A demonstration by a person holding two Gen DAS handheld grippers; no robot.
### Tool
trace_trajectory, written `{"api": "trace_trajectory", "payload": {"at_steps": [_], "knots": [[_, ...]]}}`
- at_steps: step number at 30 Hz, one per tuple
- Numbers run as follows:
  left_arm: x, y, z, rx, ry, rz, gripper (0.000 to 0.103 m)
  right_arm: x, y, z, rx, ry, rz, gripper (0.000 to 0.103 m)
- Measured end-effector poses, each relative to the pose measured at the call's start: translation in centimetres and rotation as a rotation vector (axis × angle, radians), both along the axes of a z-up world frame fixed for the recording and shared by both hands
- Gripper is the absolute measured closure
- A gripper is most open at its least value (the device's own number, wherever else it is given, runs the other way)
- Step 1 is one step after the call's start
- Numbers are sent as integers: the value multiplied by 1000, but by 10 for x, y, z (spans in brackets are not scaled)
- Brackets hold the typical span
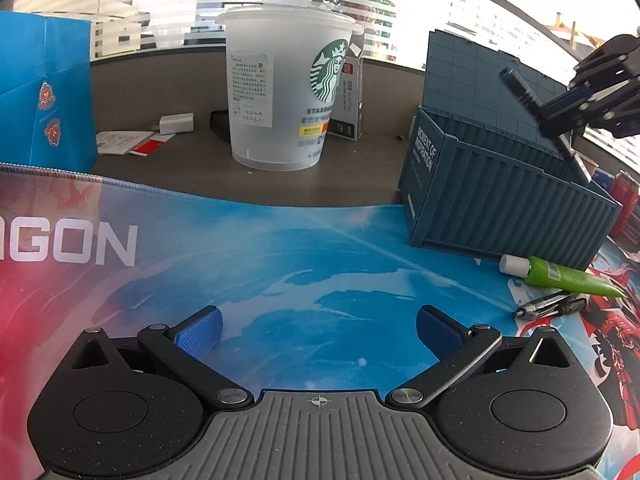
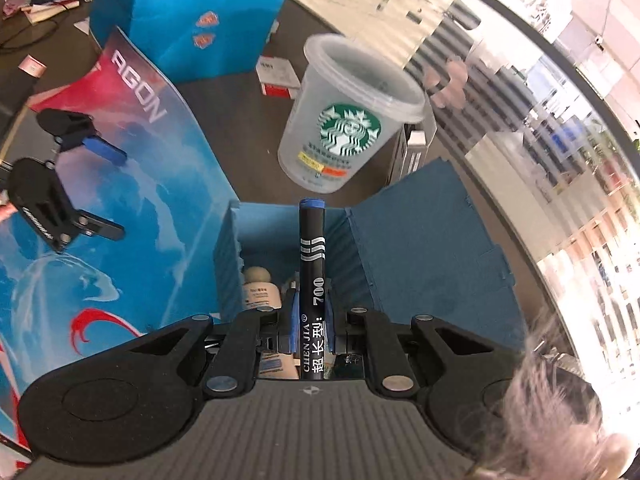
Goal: Organize rigid objects
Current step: 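Lift the black marker with the right gripper and lower it into the box, then open the right gripper to release the marker and withdraw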
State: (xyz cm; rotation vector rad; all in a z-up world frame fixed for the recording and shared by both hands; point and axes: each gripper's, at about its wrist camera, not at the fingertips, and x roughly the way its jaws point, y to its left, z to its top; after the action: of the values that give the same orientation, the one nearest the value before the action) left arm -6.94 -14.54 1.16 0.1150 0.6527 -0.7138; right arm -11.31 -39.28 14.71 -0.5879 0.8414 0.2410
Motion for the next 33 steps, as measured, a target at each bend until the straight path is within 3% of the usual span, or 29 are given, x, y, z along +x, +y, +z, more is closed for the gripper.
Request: {"api": "trace_trajectory", "payload": {"at_steps": [20,33], "knots": [[-1,-2,-1,23,-9,-2,0,46,-20,-48,33,126,-6,91],[-1,-2,-2,27,-11,-3,0,47,-28,-51,130,107,-46,90]]}}
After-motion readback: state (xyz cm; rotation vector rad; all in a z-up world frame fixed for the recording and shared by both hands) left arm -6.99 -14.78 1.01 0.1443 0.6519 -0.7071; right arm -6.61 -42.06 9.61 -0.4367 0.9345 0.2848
